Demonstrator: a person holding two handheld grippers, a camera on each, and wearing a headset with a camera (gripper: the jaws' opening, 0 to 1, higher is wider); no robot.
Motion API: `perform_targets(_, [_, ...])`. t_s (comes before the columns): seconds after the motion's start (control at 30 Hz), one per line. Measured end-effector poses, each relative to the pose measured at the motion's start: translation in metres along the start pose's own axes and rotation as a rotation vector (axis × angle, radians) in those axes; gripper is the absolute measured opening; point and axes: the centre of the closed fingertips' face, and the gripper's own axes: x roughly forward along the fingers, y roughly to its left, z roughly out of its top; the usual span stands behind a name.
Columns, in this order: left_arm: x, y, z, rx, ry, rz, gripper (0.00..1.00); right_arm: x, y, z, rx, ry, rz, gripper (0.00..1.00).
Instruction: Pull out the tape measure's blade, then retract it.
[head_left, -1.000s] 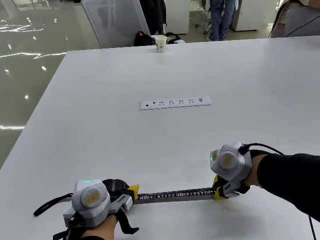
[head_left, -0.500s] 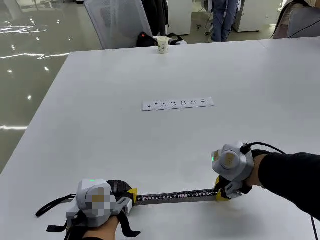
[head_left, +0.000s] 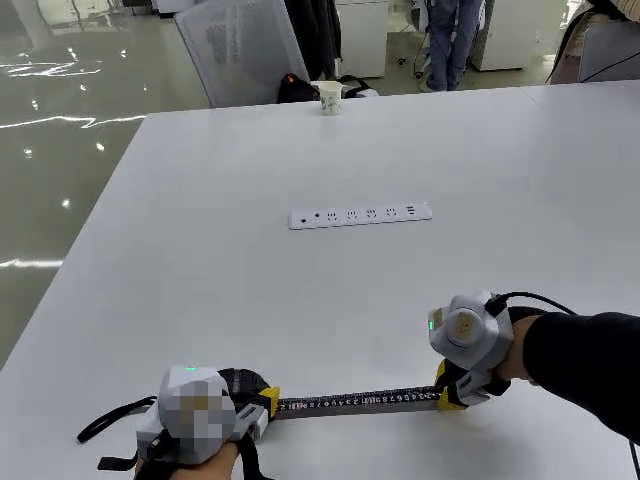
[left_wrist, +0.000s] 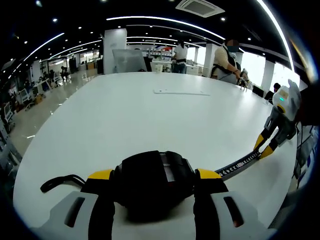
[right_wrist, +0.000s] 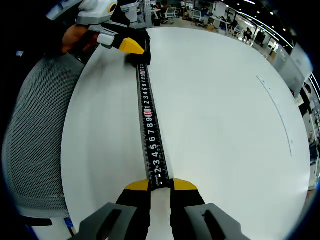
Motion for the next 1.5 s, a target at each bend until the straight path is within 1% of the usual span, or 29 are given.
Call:
perform_targets(0.17, [0.0,0.001,-0.001,0.008,0.017,-0.001,0.58,0.0,0.0,0.0,0.005,0.001,-0.001,0.11])
perform_targets(0.33, [0.0,0.001,-0.001,0.014,0.024,-0.004,0.58,0.0,0.0,0.001,0.01,0.006,-0.003,0.11])
perform_targets(0.37, [0.001,0.001,-0.001,0.031,0.026,-0.003,0.57,0.001,0.0,0.001,0.011,0.007,-0.003,0.11])
perform_targets(0.4, [0.001,0.001,-0.001,0.019,0.03,-0.003,0.57,0.001,0.0,0.001,0.012,0.008,-0.005,0.11])
perform_targets(0.53, [0.002,0.001,-0.001,0.016,0.038,-0.003,0.57,0.002,-0.001,0.002,0.008,0.03,-0.004,0.11])
perform_targets(0.63, [0.002,0.0,-0.001,0.015,0.041,-0.007,0.58,0.002,-0.001,0.002,0.0,0.037,-0.005,0.11])
perform_targets(0.93, [0.002,0.0,-0.002,0.01,0.051,-0.014,0.58,0.003,-0.001,0.004,0.012,0.034,-0.008,0.11])
perform_targets(1.1, [0.002,0.0,-0.003,0.009,0.053,-0.016,0.58,0.003,-0.001,0.004,0.018,0.021,-0.013,0.11])
perform_targets(1.23, [0.002,-0.001,-0.004,0.008,0.054,-0.02,0.58,0.003,-0.002,0.006,0.047,0.0,-0.01,0.11])
perform_targets(1.3, [0.002,-0.001,-0.004,0.007,0.056,-0.02,0.59,0.004,-0.001,0.008,0.048,-0.006,-0.01,0.11])
perform_targets(1.5, [0.002,-0.002,-0.004,0.005,0.058,-0.023,0.59,0.005,0.0,0.01,0.018,0.014,-0.011,0.11])
